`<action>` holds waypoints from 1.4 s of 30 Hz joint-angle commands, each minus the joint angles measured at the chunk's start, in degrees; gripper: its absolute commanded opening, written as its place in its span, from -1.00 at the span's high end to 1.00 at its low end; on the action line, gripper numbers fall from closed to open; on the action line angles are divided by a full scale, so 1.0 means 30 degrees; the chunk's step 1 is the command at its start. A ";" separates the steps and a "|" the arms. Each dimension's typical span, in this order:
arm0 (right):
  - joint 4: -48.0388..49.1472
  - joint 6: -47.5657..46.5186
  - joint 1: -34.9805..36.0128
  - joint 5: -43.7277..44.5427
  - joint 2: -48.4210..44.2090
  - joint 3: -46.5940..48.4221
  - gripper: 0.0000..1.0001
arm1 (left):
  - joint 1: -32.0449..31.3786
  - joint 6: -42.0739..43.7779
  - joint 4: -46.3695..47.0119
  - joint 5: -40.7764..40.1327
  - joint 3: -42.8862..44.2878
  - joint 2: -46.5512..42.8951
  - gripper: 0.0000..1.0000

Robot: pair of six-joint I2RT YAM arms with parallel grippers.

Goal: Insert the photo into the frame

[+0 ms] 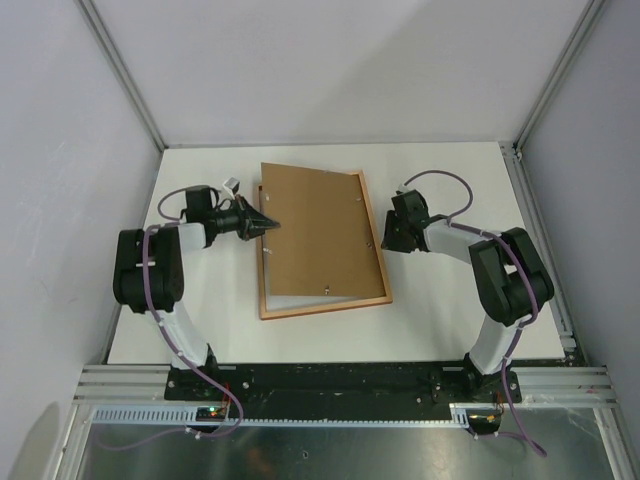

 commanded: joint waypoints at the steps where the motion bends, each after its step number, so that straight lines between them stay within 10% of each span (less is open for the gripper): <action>1: -0.0464 -0.0039 0.0597 -0.0787 0.1003 0.0145 0.28 | -0.0514 0.0120 0.0702 0.0919 0.0484 0.0067 1.00; 13: -0.0632 -0.0179 0.0530 -0.0830 0.0585 0.0138 0.28 | -0.0525 0.2645 -0.2671 -0.1042 0.1405 -0.1084 -0.15; 28: -0.1239 -0.0375 0.0415 -0.0533 -0.0002 0.0163 0.28 | -0.0525 0.5453 -0.7782 -0.7136 0.2701 -0.2885 -0.68; 42: -0.1547 -0.0381 0.0486 -0.0368 -0.0374 0.0140 0.28 | -0.0600 0.7255 -1.0249 -1.1135 0.3313 -0.3951 -0.62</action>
